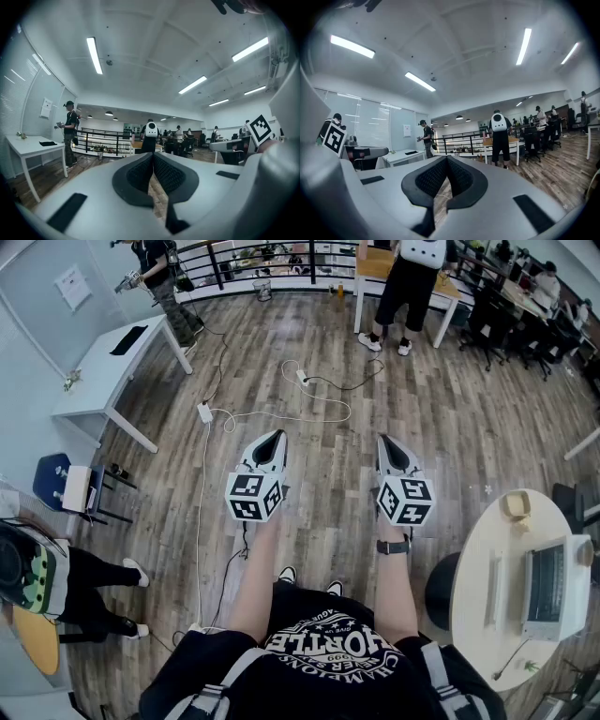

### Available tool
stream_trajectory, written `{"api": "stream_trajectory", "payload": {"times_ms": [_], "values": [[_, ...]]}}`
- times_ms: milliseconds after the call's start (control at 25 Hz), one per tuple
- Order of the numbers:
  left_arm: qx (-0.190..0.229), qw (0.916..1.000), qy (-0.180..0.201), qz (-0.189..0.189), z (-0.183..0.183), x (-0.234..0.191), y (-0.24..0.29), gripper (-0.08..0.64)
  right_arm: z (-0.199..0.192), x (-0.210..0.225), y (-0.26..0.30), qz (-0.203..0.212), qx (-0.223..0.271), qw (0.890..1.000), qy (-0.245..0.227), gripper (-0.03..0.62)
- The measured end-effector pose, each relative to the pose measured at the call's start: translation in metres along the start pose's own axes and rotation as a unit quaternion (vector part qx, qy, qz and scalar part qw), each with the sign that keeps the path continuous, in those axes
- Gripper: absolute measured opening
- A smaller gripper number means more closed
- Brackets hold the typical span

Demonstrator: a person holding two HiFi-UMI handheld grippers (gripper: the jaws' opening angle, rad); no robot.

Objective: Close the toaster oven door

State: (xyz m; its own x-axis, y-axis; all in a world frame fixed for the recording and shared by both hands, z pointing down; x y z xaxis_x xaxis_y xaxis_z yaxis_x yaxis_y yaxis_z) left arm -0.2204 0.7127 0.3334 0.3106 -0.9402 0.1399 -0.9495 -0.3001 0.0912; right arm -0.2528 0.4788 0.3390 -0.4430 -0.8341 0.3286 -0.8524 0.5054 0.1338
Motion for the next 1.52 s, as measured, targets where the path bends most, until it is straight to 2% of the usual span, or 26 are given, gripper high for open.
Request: {"api": "stream_trajectory", "payload": {"times_ms": [320, 600, 760, 1080, 1240, 1360, 1440, 1520], "values": [[-0.009, 0.9987, -0.002, -0.050, -0.013, 0.060, 0.032, 0.021, -0.005, 0.037, -0.021, -0.024, 0.004, 1.000, 0.003, 0.018], [0.001, 0.9919, 0.000, -0.127, -0.010, 0.082, 0.077, 0.021, 0.001, 0.074, -0.035, -0.103, 0.018, 0.994, 0.017, 0.018], [0.005, 0.9838, 0.000, -0.179, -0.010, 0.098, 0.097, 0.021, -0.001, 0.081, -0.047, -0.142, 0.025, 0.989, 0.028, 0.019], [0.019, 0.9527, 0.007, -0.303, -0.011, 0.144, 0.120, 0.021, -0.014, 0.090, -0.076, -0.229, 0.047, 0.971, 0.053, 0.020], [0.018, 0.9326, -0.002, -0.360, -0.015, 0.178, 0.144, 0.021, -0.020, 0.113, -0.103, -0.280, 0.058, 0.956, 0.064, 0.020], [0.011, 0.9194, -0.012, -0.393, -0.033, 0.211, 0.148, 0.021, -0.037, 0.133, -0.133, -0.301, 0.076, 0.947, 0.087, 0.020], [0.004, 0.9054, -0.019, -0.424, -0.049, 0.240, 0.140, 0.021, -0.055, 0.138, -0.169, -0.327, 0.087, 0.935, 0.103, 0.020], [-0.008, 0.8846, -0.027, -0.465, -0.059, 0.278, 0.130, 0.021, -0.069, 0.140, -0.214, -0.369, 0.094, 0.918, 0.111, 0.020]]}}
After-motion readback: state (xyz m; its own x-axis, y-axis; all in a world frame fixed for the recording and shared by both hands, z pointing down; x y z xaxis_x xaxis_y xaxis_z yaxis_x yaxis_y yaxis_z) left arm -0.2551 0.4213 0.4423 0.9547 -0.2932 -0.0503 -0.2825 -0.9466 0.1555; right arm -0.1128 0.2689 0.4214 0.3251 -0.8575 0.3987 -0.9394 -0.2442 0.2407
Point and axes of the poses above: the fingertips, and each gripper's own axes: y forward along the fingers, x to its right, z out of its top, the point moved 2 cm from there along -y, backward along the fingers, and after that the axes turned 11 degrees about y, right-handed, at the moved point
